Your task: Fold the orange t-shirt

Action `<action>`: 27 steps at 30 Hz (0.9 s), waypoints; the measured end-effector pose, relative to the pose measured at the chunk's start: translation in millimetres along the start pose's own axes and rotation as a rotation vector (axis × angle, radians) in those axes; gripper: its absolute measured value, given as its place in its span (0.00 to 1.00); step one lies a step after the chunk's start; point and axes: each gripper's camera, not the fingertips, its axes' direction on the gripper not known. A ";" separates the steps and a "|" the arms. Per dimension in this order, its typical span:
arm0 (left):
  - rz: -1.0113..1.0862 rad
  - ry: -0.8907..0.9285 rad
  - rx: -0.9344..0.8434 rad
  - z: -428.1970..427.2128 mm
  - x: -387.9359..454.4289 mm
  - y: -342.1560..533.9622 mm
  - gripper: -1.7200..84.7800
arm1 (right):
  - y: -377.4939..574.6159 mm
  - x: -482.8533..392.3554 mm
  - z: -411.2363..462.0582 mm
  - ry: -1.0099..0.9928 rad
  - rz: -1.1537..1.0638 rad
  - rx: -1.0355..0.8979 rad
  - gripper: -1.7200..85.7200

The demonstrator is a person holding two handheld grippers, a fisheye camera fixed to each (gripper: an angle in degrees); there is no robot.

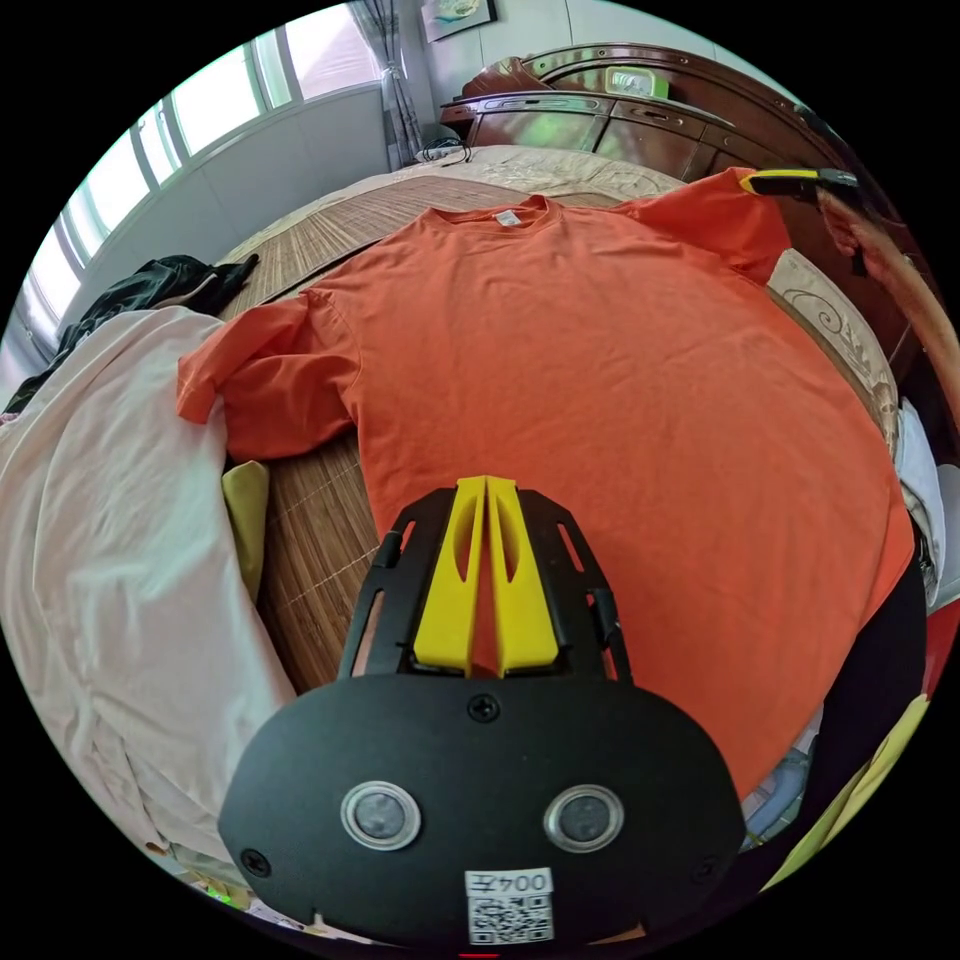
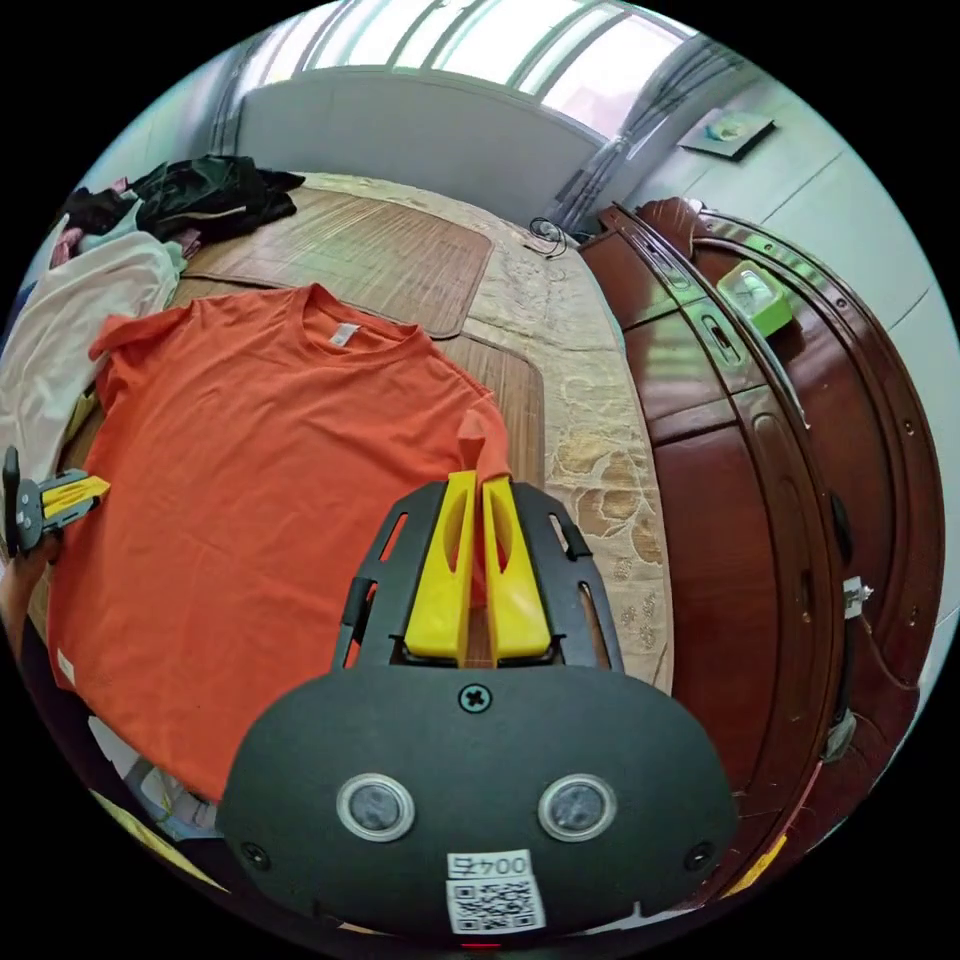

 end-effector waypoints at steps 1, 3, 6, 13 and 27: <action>0.000 0.001 0.000 -0.6 1.2 -0.9 0.02 | 0.7 -27.0 7.7 0.013 -0.046 -0.017 0.03; 0.000 0.000 0.000 -1.5 3.4 -2.2 0.02 | 4.7 -60.6 20.1 0.005 -0.100 -0.035 0.04; 0.002 -0.006 0.000 -2.8 7.5 -4.6 0.02 | 13.7 -92.3 36.5 -0.136 -0.163 -0.100 0.11; -0.002 0.000 0.001 -5.7 13.9 -11.0 0.02 | 80.7 5.4 20.6 -0.490 0.189 0.009 0.15; 0.000 -0.006 0.004 -11.9 25.6 -24.9 0.02 | 210.7 152.2 117.8 -0.780 0.722 -0.155 0.12</action>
